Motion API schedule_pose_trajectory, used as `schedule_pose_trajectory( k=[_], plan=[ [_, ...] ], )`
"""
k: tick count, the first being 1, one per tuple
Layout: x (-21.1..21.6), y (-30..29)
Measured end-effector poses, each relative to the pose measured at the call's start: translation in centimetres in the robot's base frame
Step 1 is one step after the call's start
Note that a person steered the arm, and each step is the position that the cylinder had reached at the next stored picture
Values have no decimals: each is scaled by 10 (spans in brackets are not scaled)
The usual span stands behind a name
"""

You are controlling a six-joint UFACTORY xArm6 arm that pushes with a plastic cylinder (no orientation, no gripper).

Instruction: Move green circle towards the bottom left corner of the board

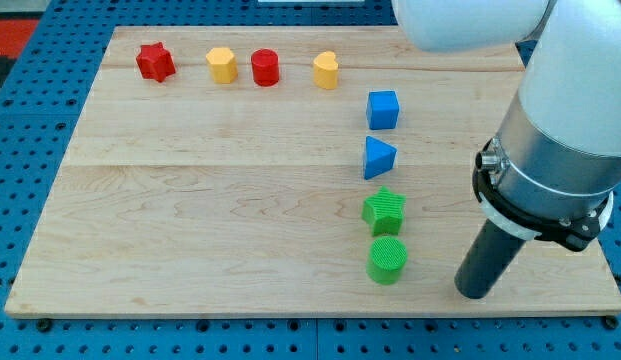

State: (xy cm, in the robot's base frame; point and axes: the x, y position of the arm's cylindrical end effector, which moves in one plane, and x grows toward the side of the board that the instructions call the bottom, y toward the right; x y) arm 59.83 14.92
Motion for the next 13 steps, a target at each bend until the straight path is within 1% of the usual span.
schedule_pose_trajectory(
  k=[2,3,4,5,6,7,8,9,11,12,13],
  plan=[
    [-6,0],
    [-18,-19],
    [-19,-53],
    [-44,-69],
    [-43,-94],
    [-23,-97],
    [-12,-91],
    [-8,-117],
    [-9,-220],
    [-48,-201],
    [-60,-207]
  ],
)
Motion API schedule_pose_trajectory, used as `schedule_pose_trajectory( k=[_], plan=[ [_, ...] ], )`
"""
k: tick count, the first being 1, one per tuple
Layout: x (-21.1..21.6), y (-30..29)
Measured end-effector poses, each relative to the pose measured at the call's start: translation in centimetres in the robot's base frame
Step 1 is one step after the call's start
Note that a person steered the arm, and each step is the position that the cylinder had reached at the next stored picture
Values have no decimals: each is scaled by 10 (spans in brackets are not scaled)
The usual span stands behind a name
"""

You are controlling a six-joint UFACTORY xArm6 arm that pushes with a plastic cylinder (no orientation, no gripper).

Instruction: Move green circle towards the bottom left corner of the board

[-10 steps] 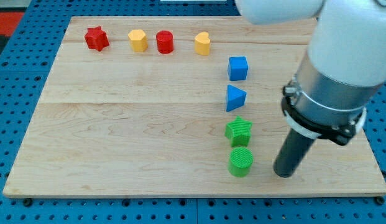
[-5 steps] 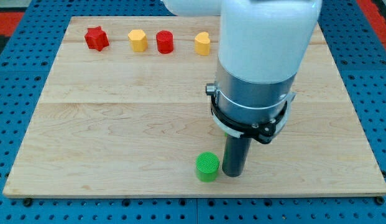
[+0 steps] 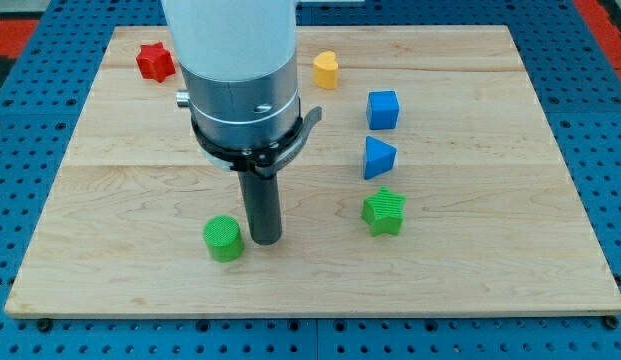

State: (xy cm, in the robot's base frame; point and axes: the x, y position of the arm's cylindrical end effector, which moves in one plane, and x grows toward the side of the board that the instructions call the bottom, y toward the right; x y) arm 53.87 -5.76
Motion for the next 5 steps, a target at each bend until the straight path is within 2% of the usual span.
schedule_pose_trajectory(
  k=[1,3,4,5],
  plan=[
    [23,-64],
    [28,-125],
    [29,-110],
    [28,-15]
  ],
)
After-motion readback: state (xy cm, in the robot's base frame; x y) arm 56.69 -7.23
